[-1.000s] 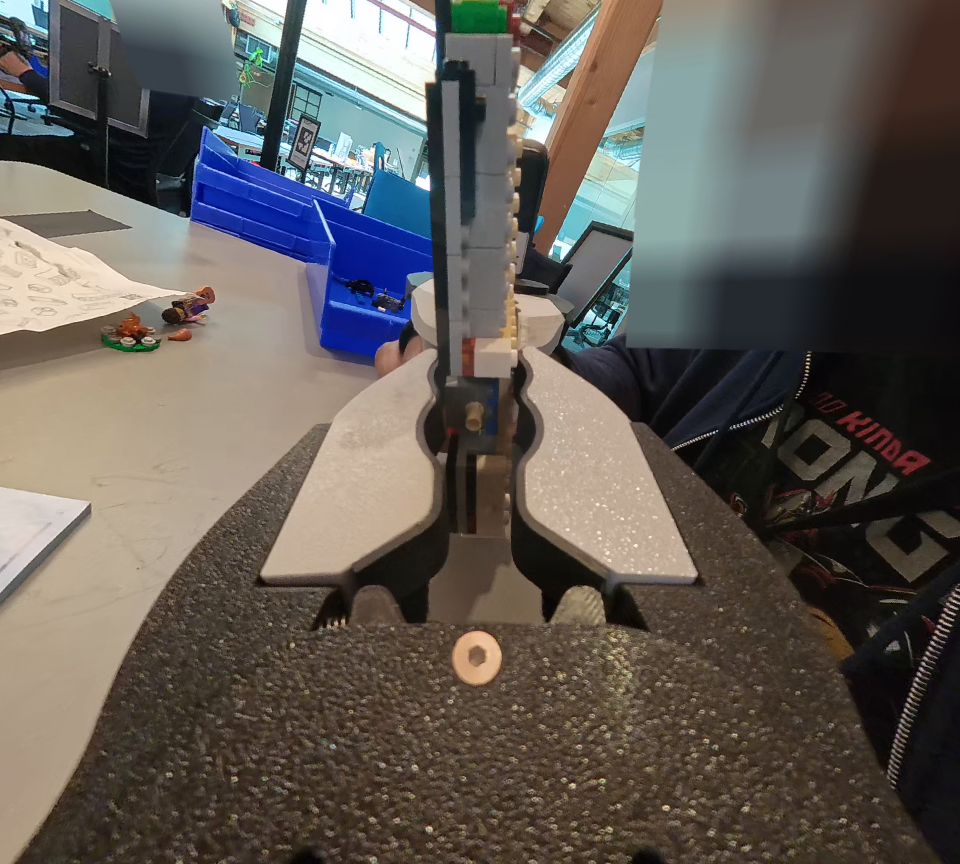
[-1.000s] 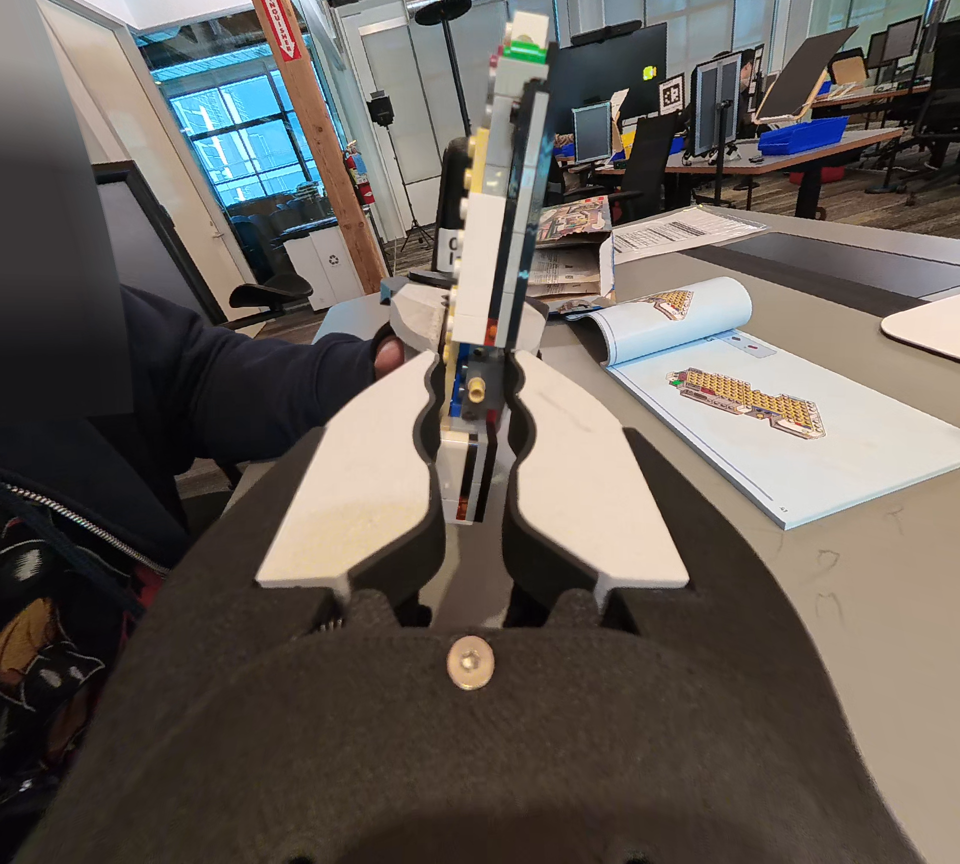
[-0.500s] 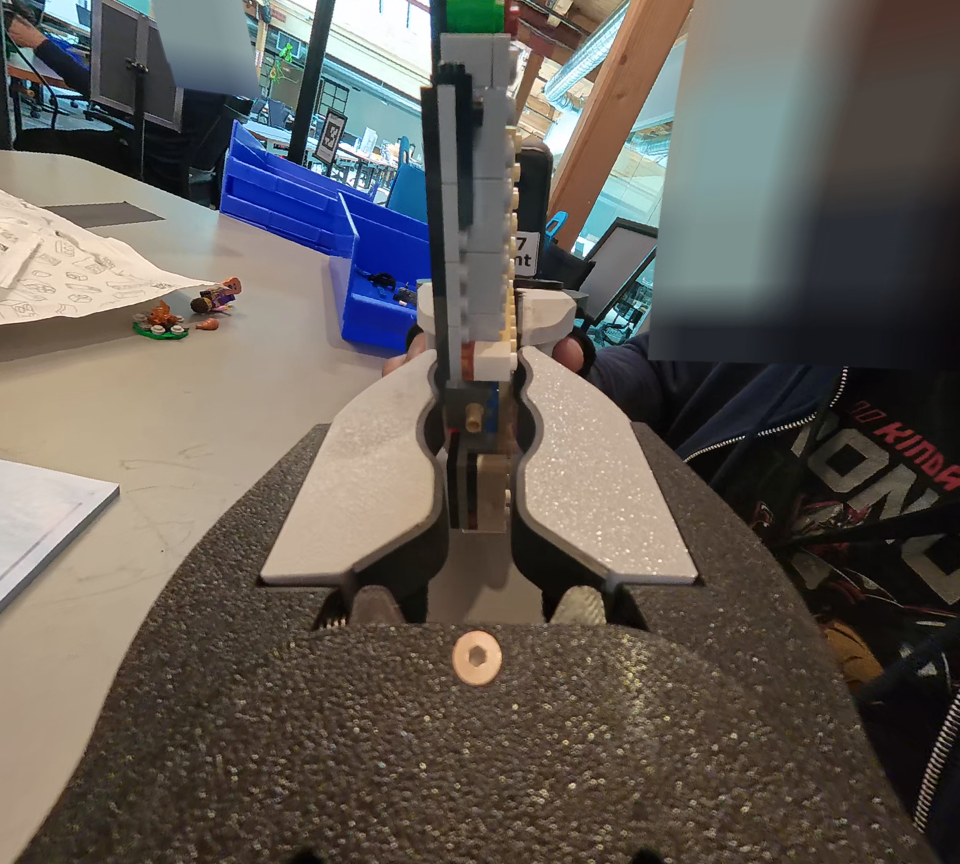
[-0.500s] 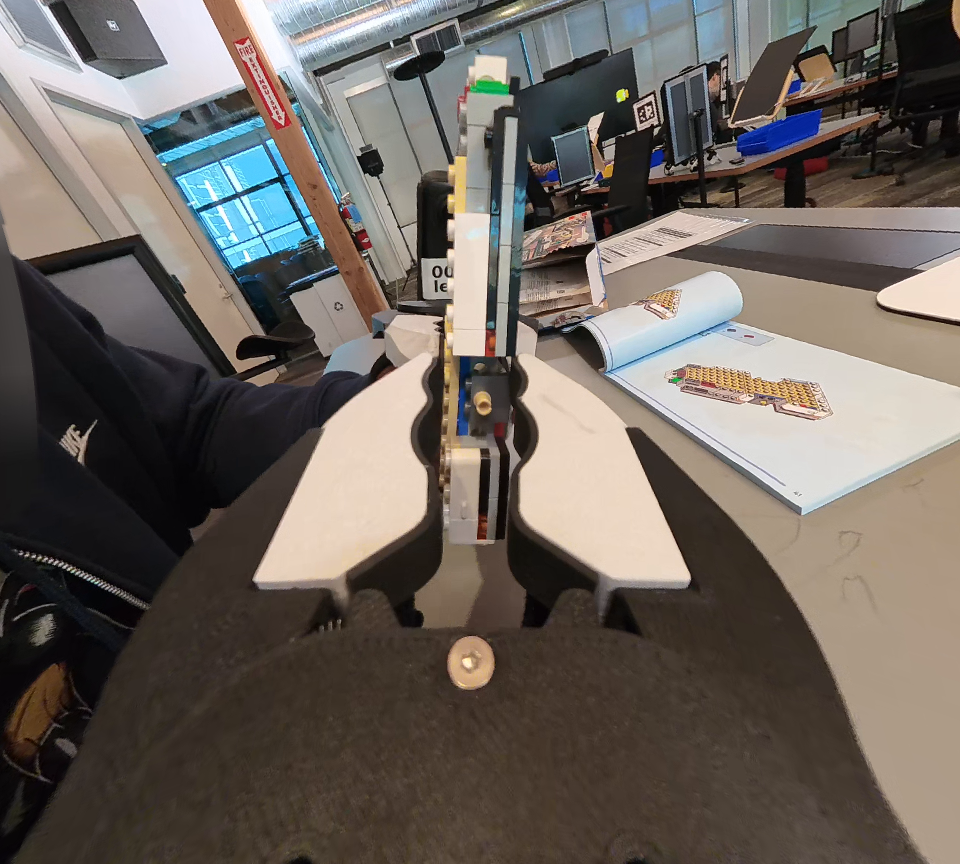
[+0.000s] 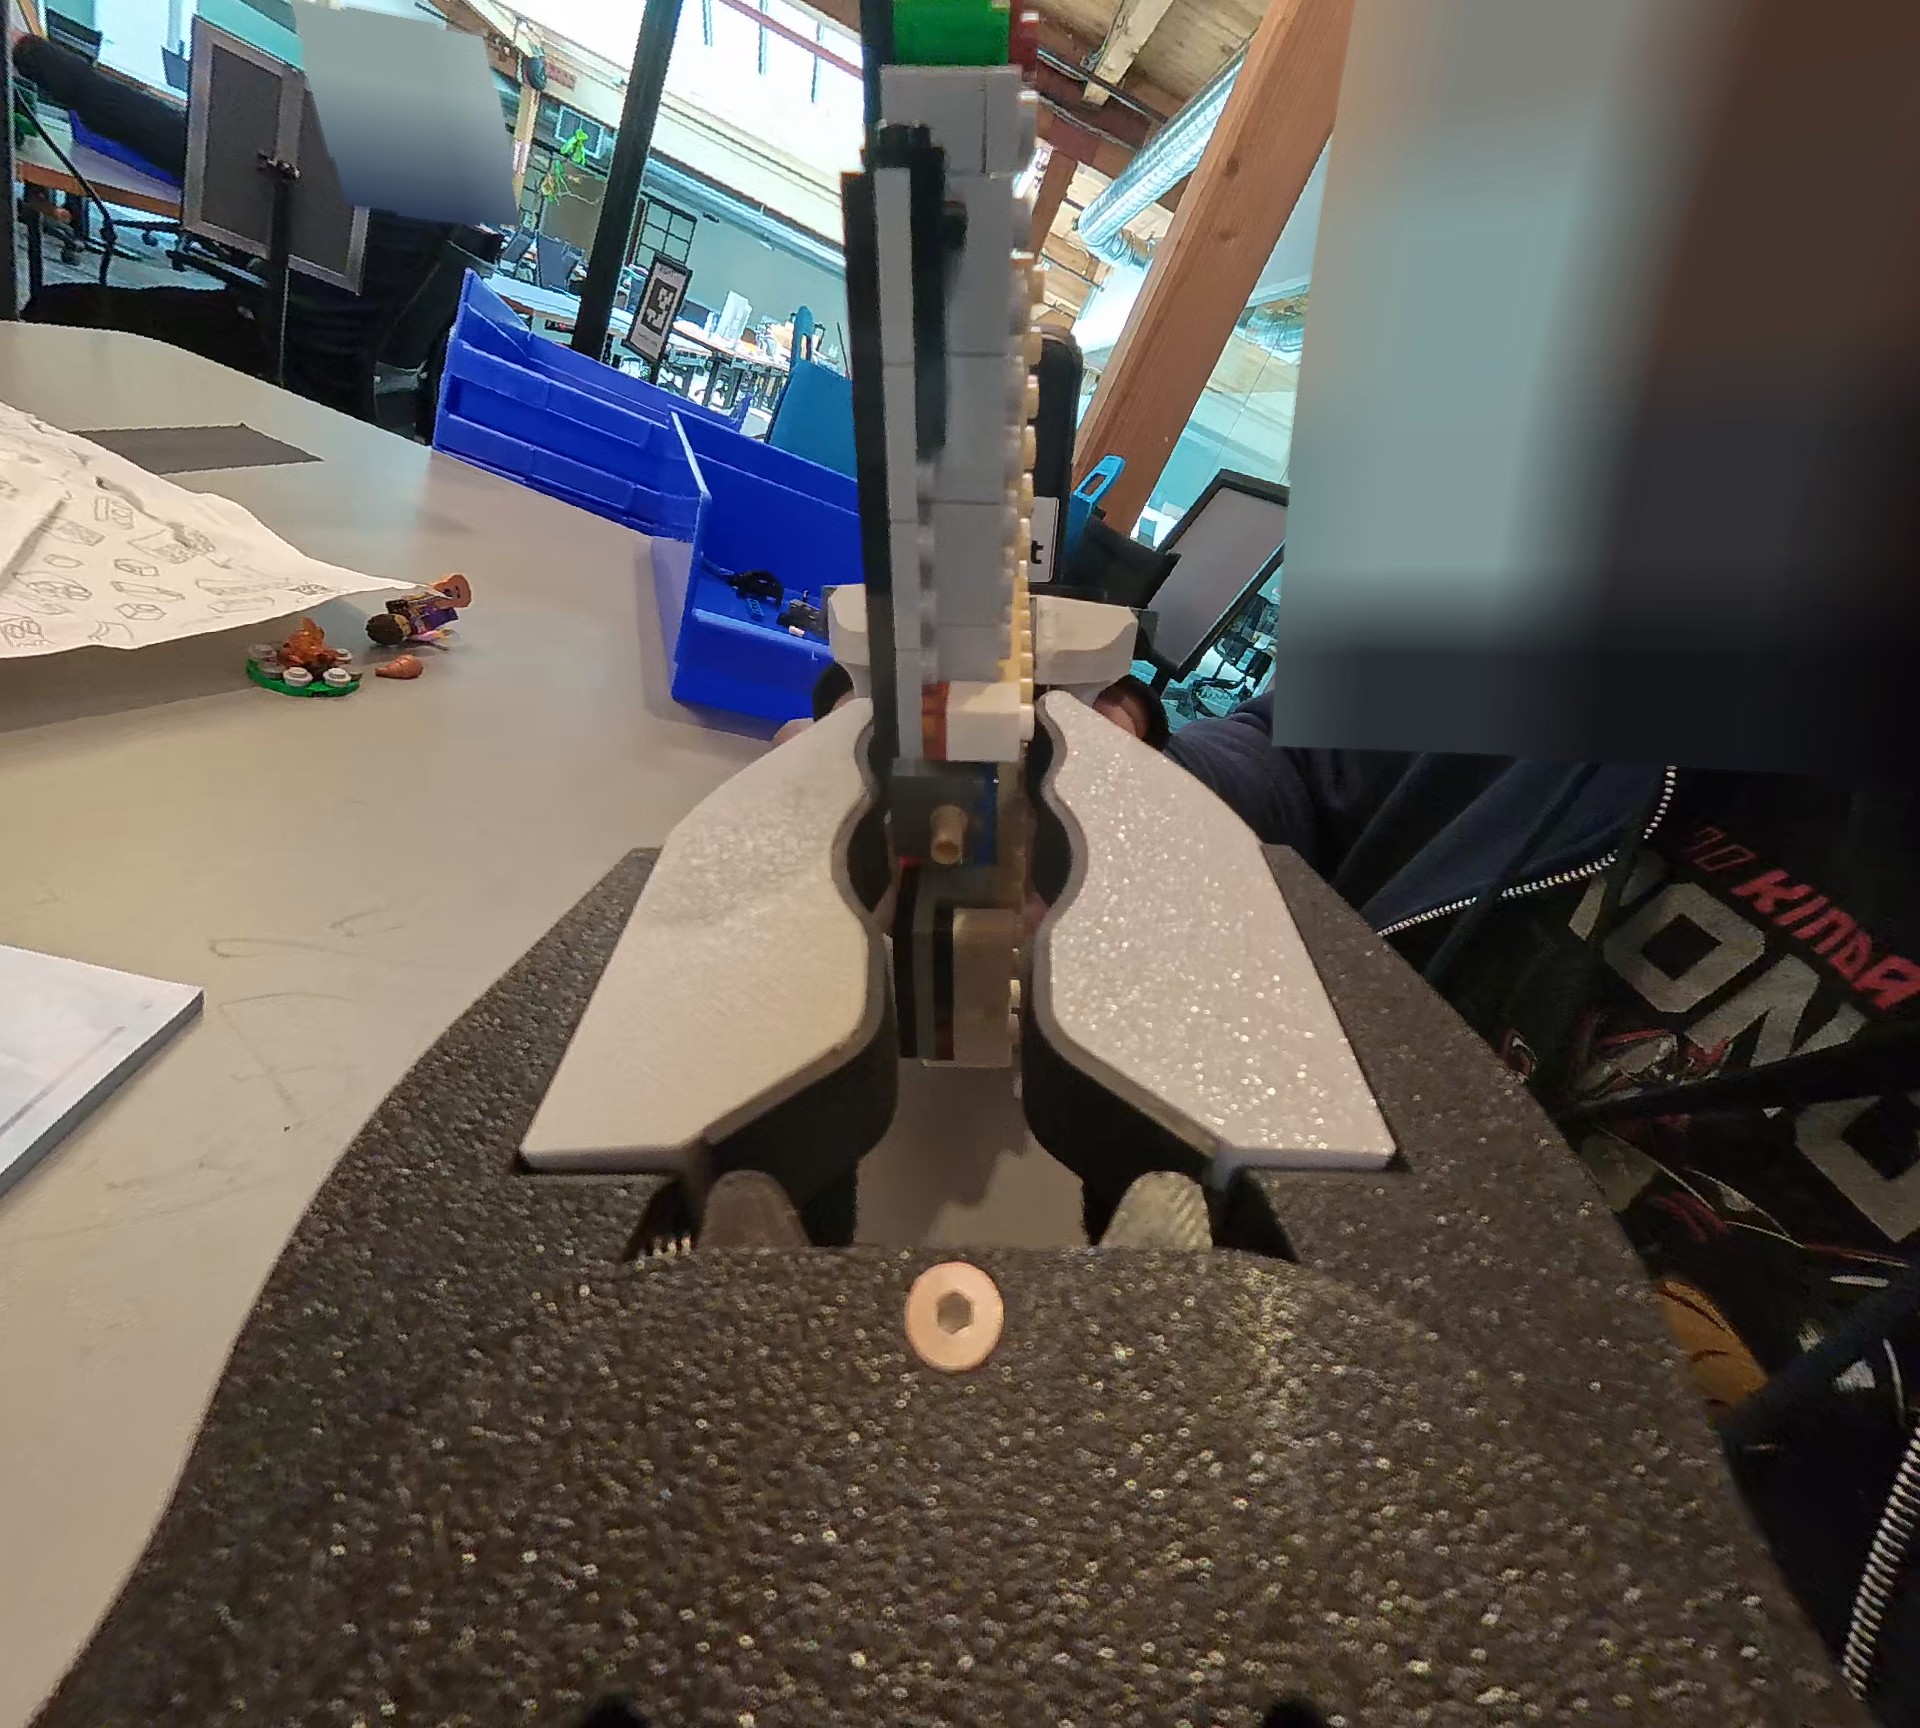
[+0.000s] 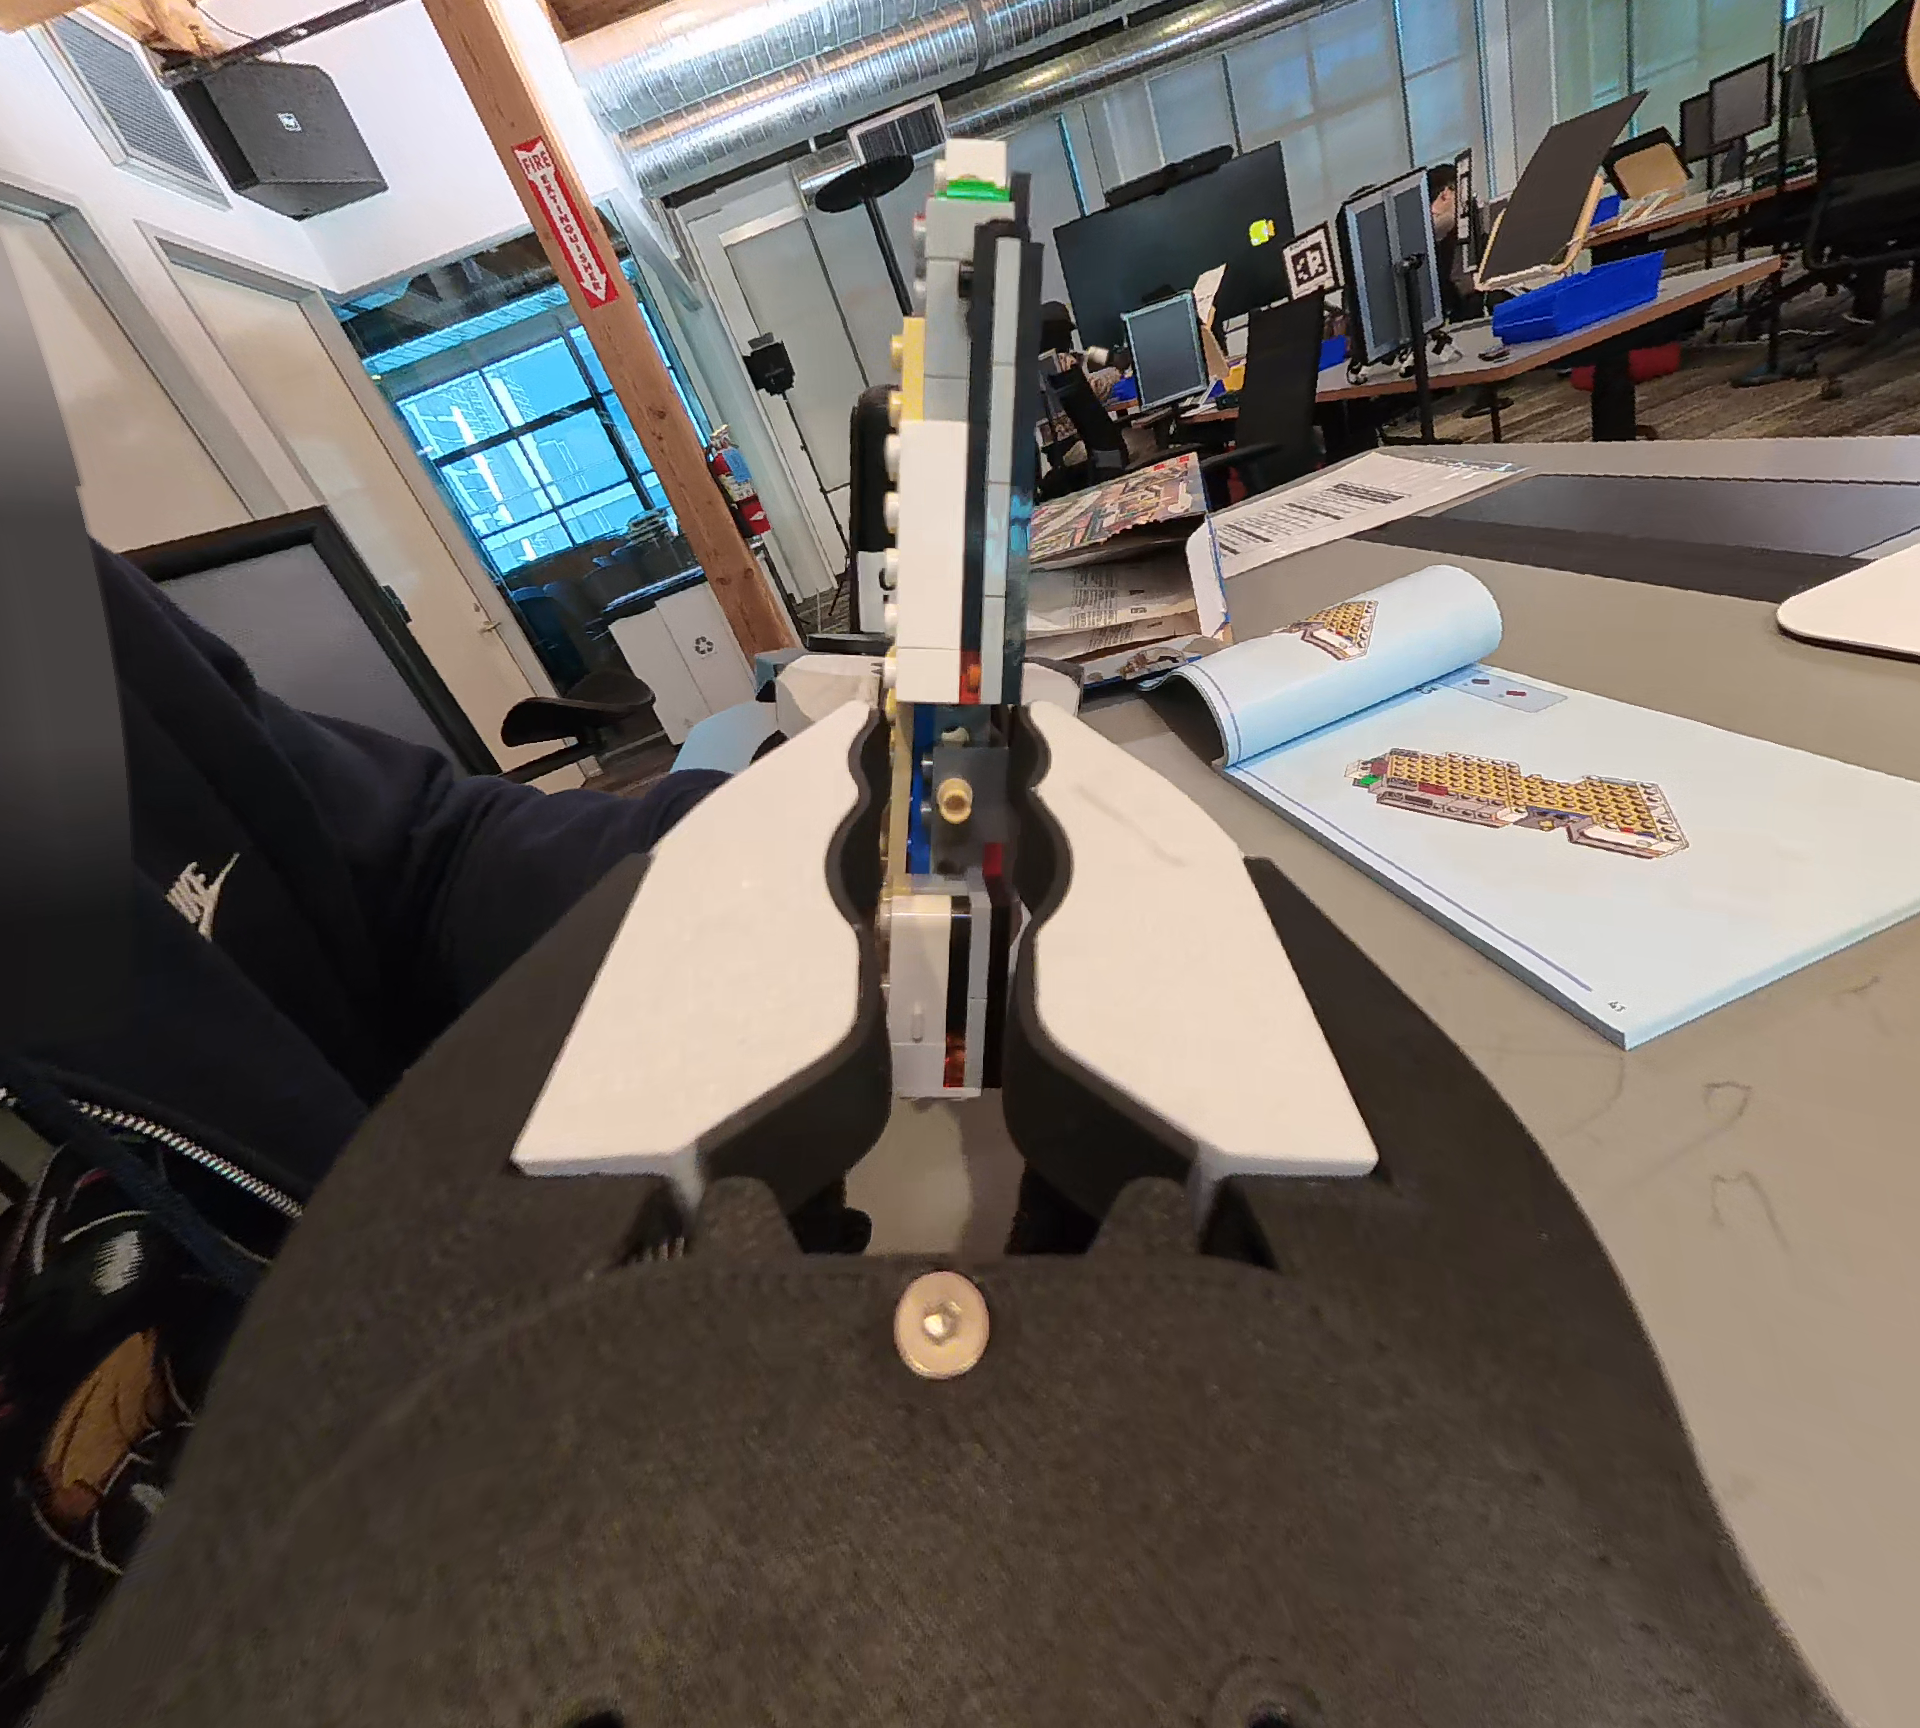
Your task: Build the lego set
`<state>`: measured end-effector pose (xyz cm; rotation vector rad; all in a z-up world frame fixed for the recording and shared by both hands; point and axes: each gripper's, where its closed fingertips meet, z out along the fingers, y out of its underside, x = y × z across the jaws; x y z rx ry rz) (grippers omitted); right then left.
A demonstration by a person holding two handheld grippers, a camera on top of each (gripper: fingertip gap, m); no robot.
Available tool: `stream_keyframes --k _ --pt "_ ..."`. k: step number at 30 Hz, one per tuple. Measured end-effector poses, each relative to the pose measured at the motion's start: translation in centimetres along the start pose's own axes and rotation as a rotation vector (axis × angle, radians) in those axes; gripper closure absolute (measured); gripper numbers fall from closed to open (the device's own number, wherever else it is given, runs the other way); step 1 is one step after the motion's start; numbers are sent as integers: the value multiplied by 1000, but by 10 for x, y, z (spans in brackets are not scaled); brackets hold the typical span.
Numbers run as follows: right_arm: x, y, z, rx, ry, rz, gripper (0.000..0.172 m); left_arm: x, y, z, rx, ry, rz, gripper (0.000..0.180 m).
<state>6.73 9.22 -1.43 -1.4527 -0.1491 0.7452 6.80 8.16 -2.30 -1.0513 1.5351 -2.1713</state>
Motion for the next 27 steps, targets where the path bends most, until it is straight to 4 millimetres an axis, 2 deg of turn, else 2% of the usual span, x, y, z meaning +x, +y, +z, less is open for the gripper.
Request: stream_keyframes --k 8,14,20,27 --pt "-1 0 0 -3 -17 -9 150 1 0 0 -10 -1 3 157" --pt "6 2 0 -36 12 25 147 -5 -1 0 -10 -44 2 157" --pt "4 14 4 -133 13 -13 127 -6 -19 -11 92 -37 -1 157" --pt "-3 20 8 -166 28 -98 135 2 -33 -18 193 -6 58 157"
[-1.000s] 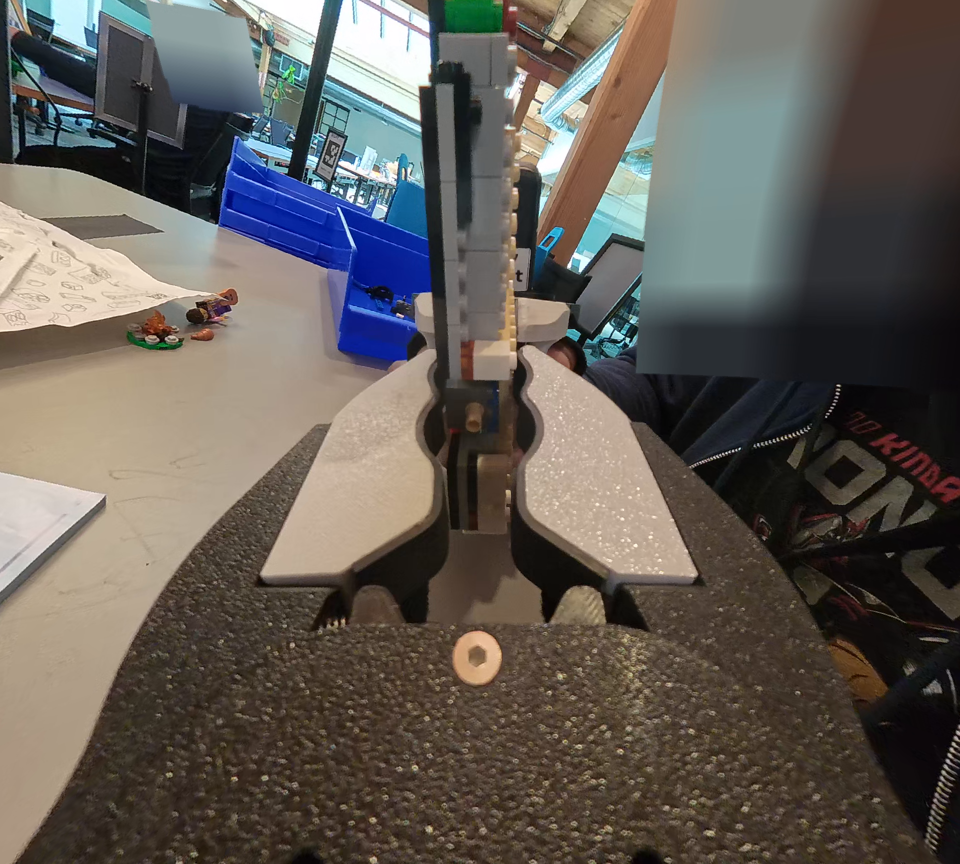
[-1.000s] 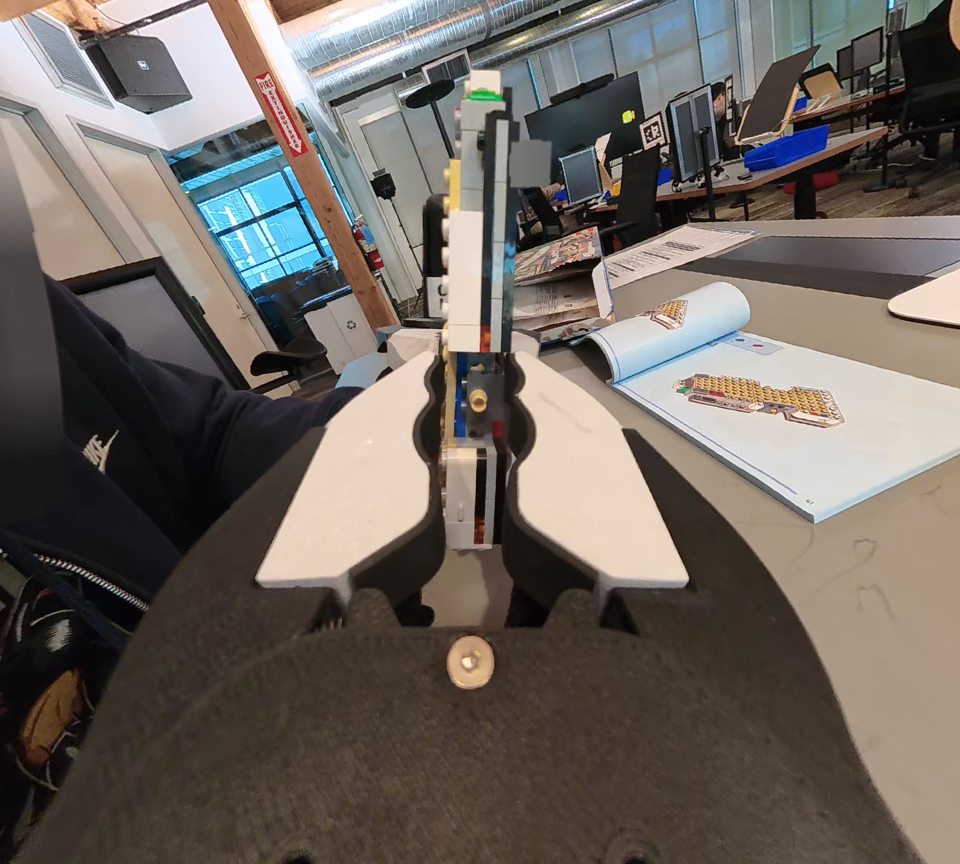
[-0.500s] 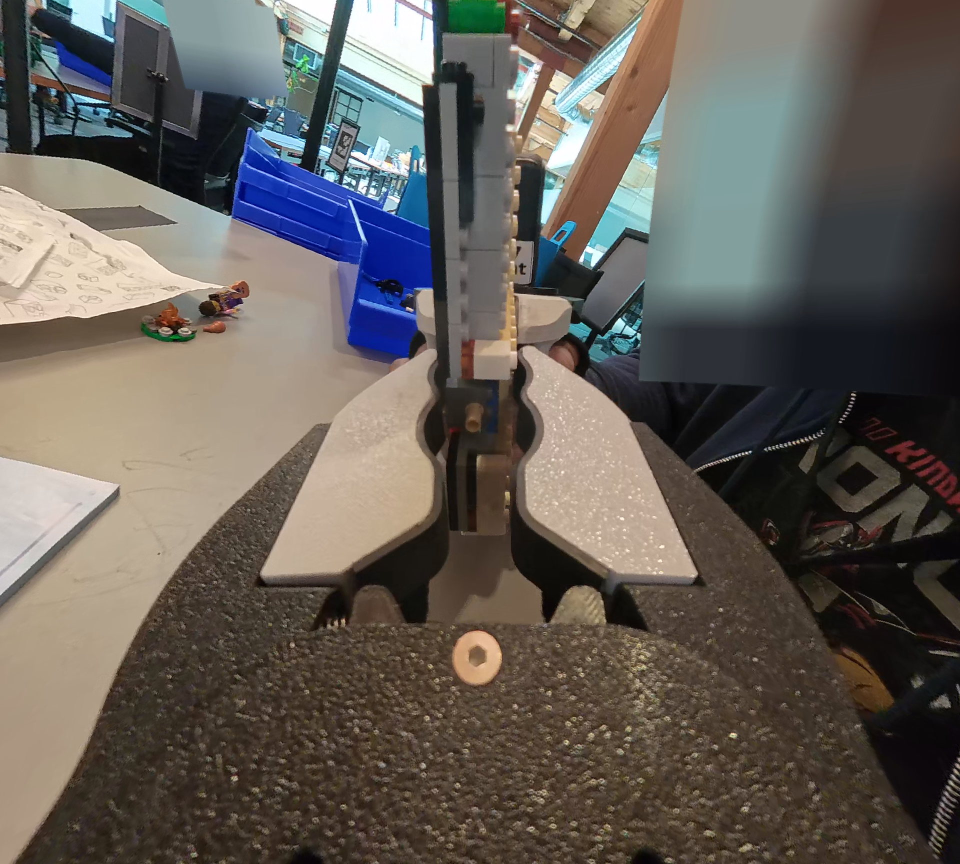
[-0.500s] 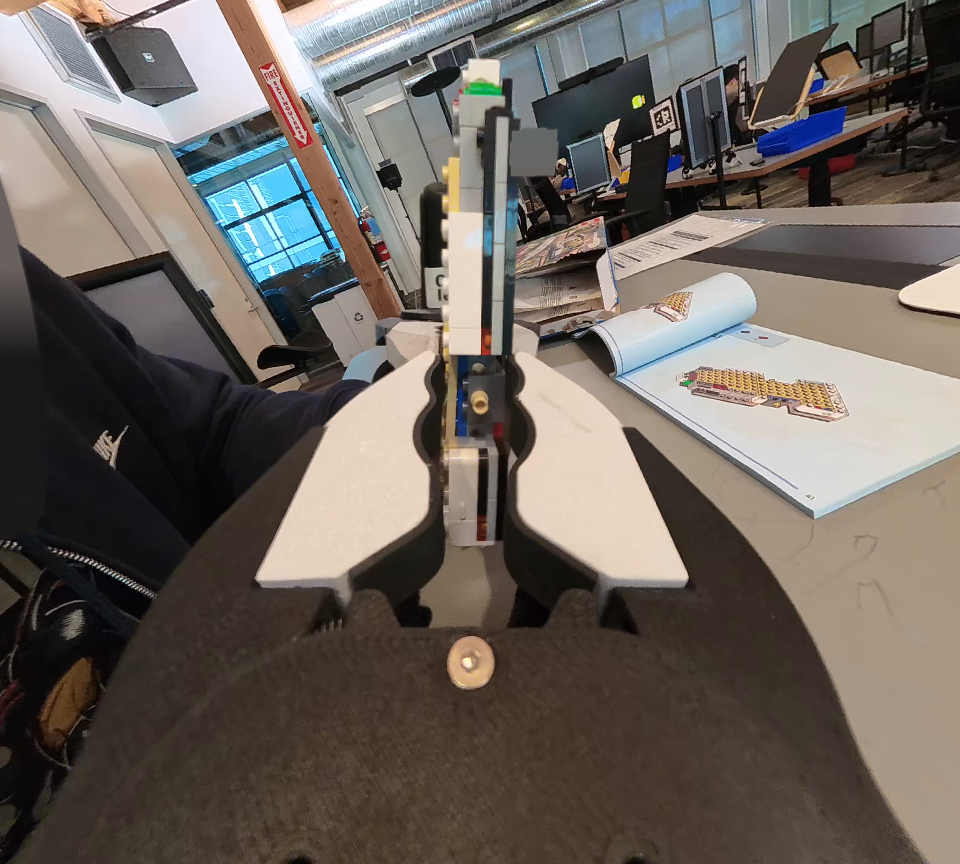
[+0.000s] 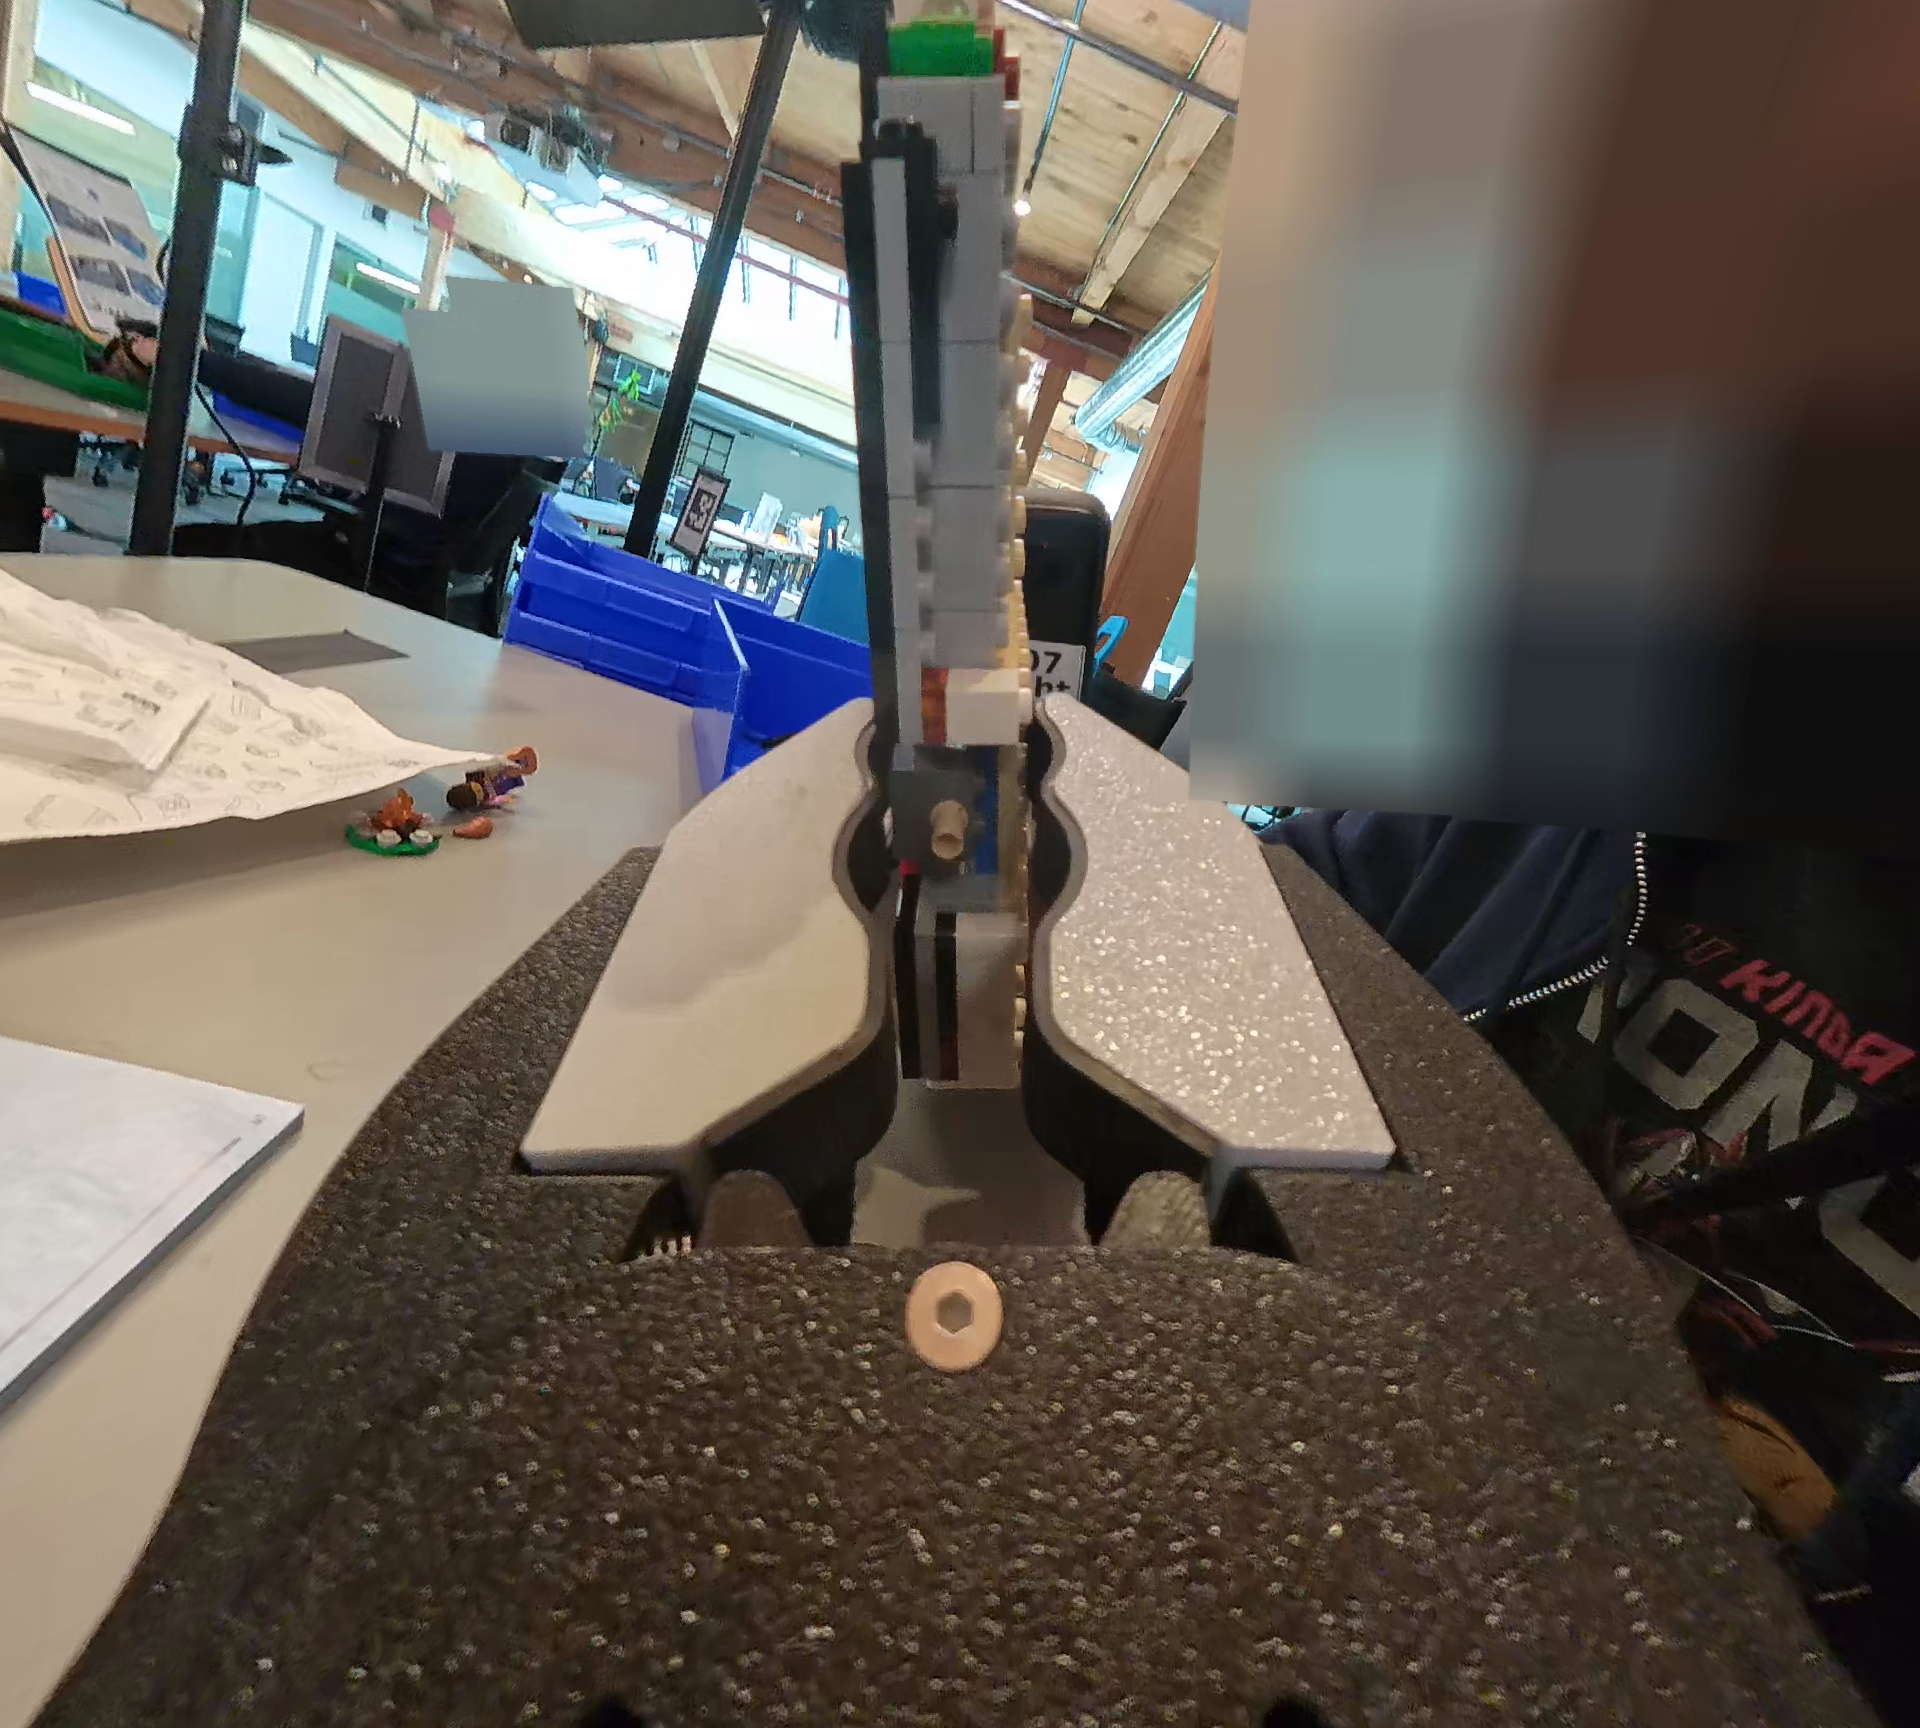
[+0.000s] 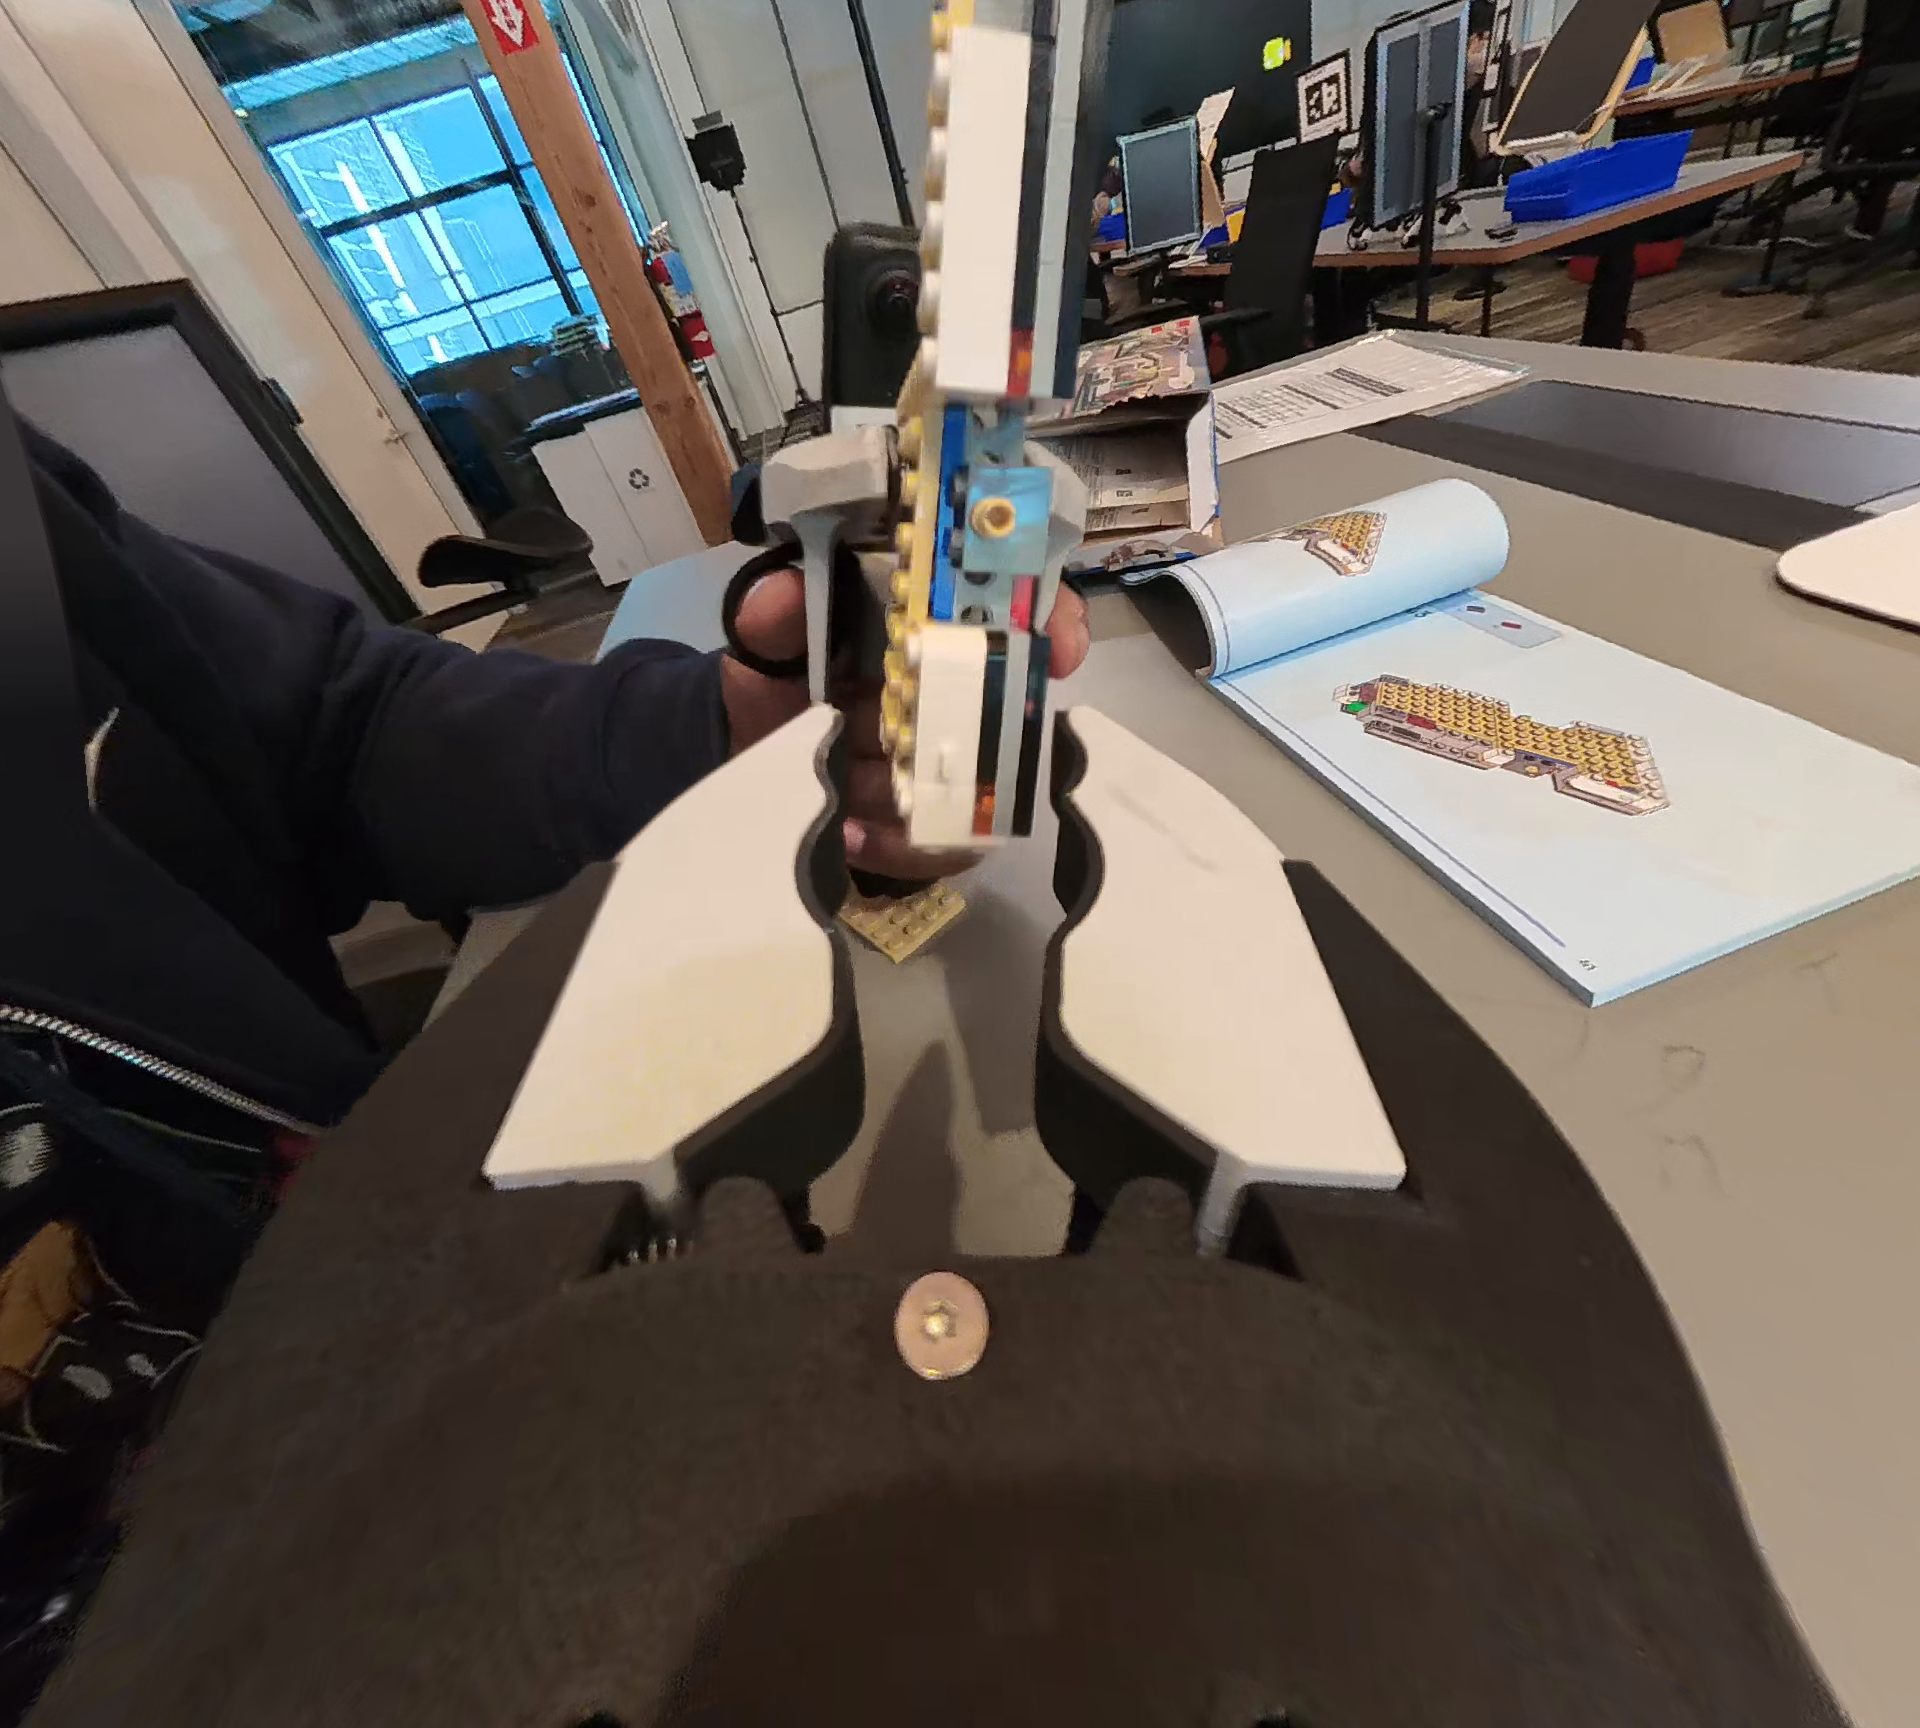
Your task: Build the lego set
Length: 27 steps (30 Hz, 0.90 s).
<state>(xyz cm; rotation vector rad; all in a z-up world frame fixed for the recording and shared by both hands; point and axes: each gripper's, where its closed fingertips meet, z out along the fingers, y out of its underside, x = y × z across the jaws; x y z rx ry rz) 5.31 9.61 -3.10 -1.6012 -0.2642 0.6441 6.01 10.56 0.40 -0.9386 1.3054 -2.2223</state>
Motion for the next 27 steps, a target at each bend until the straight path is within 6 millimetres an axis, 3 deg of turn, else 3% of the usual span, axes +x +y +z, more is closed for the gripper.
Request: stream_keyframes --k 12,27 --pt "2 -6 -2 18 85 -100 141 4 3 3 -7 9 56 157" --pt "-3 -7 -4 25 51 -123 145 9 4 2 -16 56 26 157"
